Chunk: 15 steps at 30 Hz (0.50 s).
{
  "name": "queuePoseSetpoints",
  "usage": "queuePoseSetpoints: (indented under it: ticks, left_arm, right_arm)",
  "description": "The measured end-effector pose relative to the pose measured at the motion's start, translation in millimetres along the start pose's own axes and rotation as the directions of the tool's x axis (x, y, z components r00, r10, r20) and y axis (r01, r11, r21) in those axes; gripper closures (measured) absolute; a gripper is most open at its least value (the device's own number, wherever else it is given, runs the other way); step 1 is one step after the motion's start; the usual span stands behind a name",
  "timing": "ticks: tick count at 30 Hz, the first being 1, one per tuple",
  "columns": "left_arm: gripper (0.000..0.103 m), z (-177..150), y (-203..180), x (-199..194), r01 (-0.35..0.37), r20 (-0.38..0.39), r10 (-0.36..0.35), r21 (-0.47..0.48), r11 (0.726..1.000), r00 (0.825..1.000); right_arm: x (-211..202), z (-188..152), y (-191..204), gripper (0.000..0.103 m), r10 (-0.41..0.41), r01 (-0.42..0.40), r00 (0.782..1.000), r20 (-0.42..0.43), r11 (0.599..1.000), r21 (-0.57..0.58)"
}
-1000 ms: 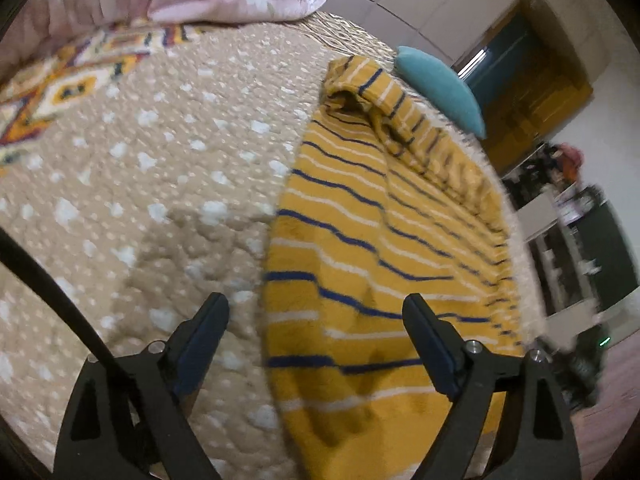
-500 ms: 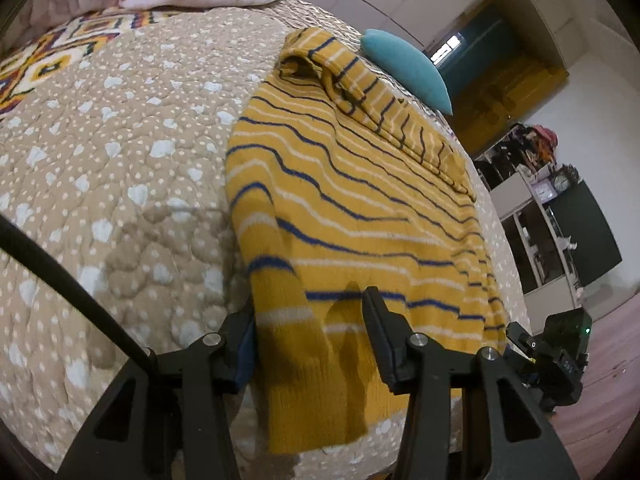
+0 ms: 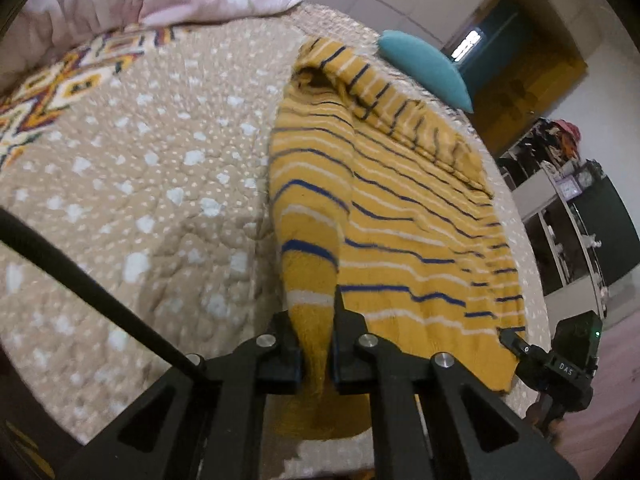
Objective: Fold small clothes
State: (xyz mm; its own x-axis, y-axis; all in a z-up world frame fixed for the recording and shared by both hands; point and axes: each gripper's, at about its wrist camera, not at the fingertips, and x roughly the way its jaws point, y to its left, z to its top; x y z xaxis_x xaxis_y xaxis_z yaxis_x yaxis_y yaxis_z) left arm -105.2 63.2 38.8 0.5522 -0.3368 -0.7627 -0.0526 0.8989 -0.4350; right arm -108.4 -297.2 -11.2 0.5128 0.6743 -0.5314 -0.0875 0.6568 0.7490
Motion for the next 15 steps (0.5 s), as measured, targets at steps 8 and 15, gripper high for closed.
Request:
queuePoseSetpoints:
  ticks: [8,15]
  left_arm:
    - [0.1,-43.9,-7.2,-51.5,-0.047,0.043,0.043,0.081,0.996,0.998]
    - [0.102,-48.6,9.1,-57.2,-0.039,0.035,0.037,0.055,0.998,0.999]
  right_arm:
    - [-63.8,-44.2,-0.7,0.098,0.001,-0.003,0.999,-0.04,0.999,-0.036]
    - [-76.3,-66.9,-11.9,0.096,-0.07,0.068,0.997,-0.037,0.997,-0.03]
